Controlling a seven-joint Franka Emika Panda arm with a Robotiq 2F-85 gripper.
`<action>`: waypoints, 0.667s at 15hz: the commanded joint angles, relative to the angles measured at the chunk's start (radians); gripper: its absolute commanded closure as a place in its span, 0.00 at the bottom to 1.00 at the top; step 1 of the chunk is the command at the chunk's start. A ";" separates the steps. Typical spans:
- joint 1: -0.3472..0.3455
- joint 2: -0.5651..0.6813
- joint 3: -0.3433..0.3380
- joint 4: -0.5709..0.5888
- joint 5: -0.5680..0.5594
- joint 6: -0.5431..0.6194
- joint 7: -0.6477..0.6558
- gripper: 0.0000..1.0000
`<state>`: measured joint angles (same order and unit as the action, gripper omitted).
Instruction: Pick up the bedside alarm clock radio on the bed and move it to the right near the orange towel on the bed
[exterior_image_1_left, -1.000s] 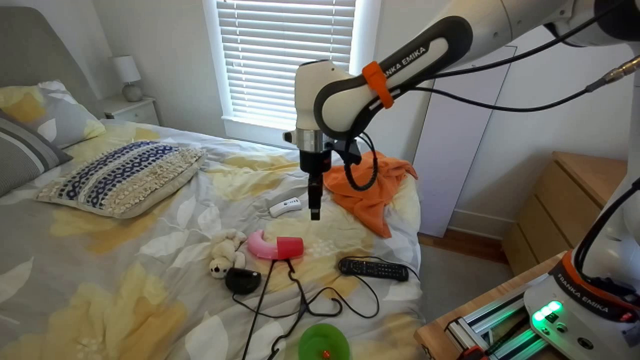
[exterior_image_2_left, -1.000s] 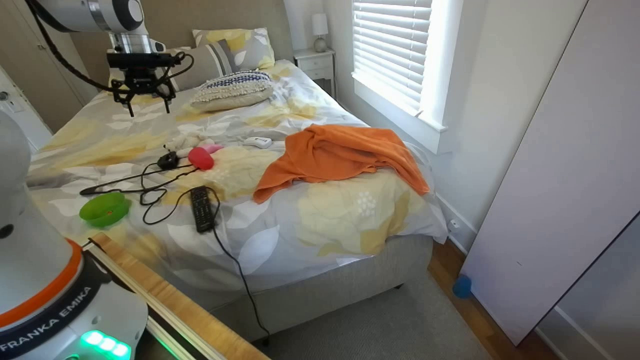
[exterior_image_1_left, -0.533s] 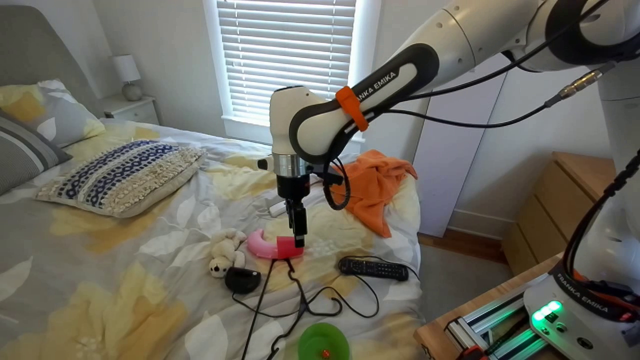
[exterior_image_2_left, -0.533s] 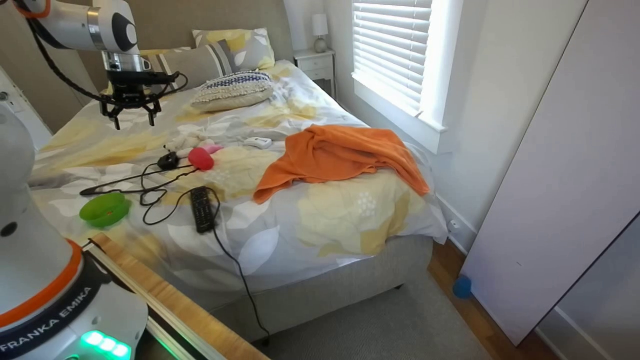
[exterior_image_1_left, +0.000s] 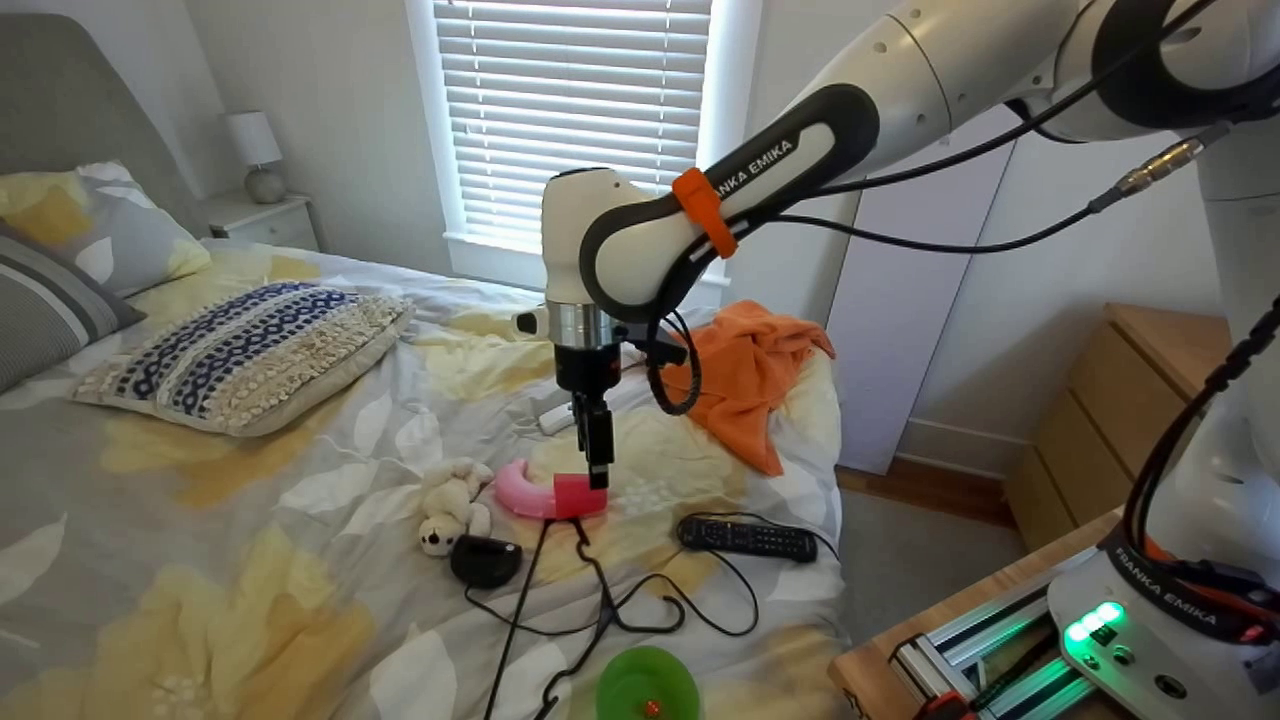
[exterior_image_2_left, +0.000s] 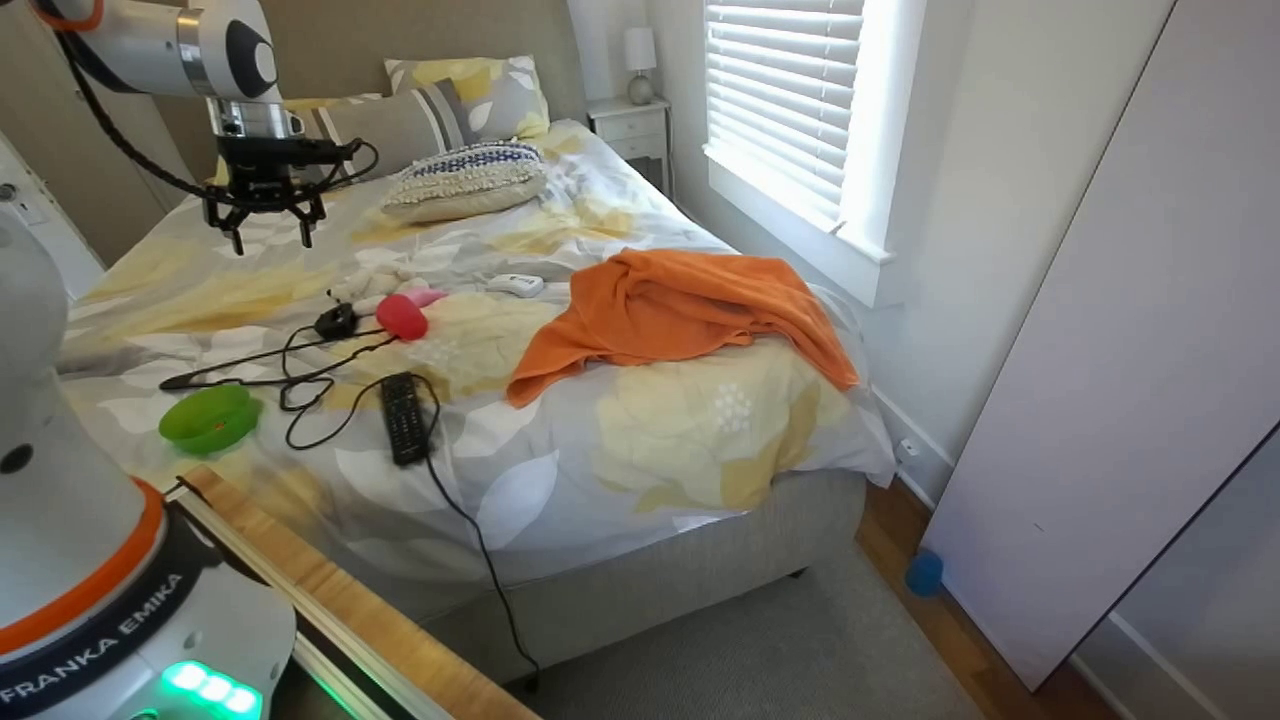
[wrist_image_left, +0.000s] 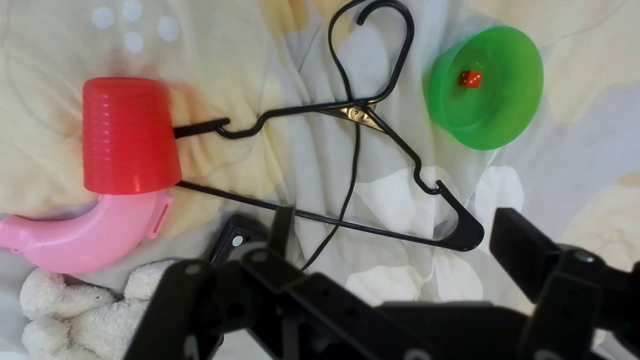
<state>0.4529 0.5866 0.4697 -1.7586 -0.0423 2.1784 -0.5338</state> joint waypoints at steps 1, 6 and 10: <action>0.004 0.082 0.012 0.067 0.000 0.024 -0.052 0.00; 0.034 0.212 0.023 0.176 -0.007 0.094 -0.126 0.00; 0.063 0.308 0.021 0.250 -0.016 0.216 -0.147 0.00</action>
<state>0.4909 0.8039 0.4879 -1.5924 -0.0426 2.3265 -0.6662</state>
